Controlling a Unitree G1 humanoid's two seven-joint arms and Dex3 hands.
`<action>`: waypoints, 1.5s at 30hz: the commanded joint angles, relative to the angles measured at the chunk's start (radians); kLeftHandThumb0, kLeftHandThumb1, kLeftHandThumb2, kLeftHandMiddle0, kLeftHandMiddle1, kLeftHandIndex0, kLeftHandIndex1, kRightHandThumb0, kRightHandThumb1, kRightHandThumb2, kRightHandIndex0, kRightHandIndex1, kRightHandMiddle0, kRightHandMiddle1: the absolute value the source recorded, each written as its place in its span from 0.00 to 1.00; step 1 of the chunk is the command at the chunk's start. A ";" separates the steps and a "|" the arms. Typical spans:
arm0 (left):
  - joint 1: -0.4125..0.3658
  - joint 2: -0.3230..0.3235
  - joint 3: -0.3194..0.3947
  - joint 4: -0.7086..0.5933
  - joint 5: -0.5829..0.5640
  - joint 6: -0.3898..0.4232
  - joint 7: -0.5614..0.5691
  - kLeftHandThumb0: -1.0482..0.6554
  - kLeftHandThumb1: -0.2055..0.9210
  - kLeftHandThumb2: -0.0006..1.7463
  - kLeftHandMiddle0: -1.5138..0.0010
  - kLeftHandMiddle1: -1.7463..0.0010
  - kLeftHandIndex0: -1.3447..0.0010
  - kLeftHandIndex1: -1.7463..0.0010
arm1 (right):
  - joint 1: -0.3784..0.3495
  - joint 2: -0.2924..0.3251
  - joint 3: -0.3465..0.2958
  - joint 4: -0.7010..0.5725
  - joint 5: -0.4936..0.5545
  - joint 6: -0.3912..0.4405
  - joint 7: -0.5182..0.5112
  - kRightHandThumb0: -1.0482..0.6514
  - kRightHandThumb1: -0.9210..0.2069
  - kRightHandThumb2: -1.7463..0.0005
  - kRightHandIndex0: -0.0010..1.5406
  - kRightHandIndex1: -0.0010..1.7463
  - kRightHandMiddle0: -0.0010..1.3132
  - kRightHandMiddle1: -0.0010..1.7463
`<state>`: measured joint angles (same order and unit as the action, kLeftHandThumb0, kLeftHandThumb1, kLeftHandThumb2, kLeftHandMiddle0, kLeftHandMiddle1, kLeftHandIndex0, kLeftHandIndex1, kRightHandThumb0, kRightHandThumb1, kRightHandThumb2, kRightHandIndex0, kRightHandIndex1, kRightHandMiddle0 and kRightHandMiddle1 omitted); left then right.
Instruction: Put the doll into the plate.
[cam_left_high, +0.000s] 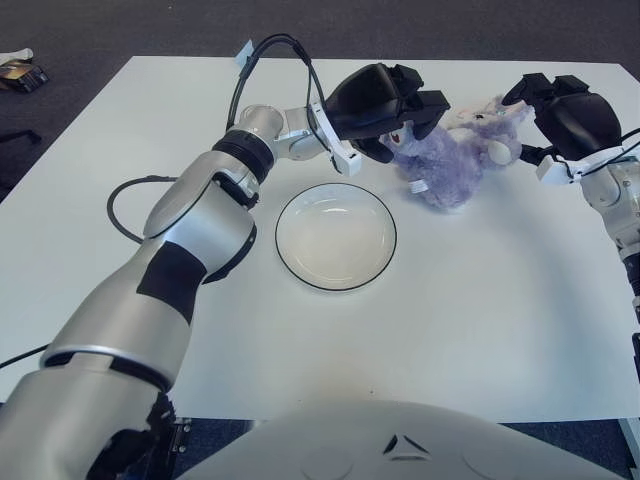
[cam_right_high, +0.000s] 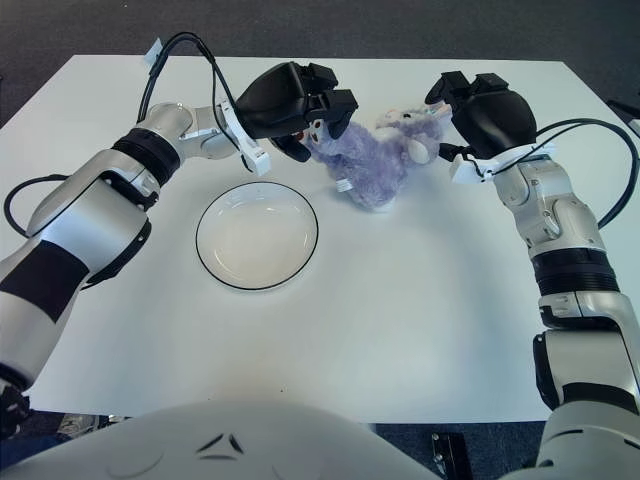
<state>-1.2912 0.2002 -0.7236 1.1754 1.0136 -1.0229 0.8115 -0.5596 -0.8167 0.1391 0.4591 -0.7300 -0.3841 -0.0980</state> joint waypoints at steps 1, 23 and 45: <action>-0.022 0.012 -0.017 -0.011 0.024 0.021 0.032 0.62 0.29 0.87 0.47 0.07 0.60 0.00 | -0.043 -0.021 0.031 0.043 -0.015 -0.027 0.023 0.23 0.52 0.49 0.06 0.49 0.00 0.58; -0.014 0.000 -0.002 0.003 -0.037 -0.009 -0.019 0.62 0.27 0.88 0.46 0.07 0.59 0.00 | -0.154 -0.022 0.154 0.121 -0.051 -0.071 0.160 0.10 0.29 0.67 0.00 0.02 0.00 0.27; 0.023 -0.024 0.068 0.014 -0.149 -0.048 -0.138 0.61 0.31 0.85 0.48 0.07 0.62 0.00 | -0.238 0.044 0.219 0.170 -0.064 -0.063 0.279 0.27 0.62 0.48 0.00 0.00 0.00 0.22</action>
<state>-1.2829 0.1730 -0.6664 1.1897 0.8741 -1.0713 0.6870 -0.7627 -0.7839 0.3404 0.6031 -0.7695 -0.4527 0.1933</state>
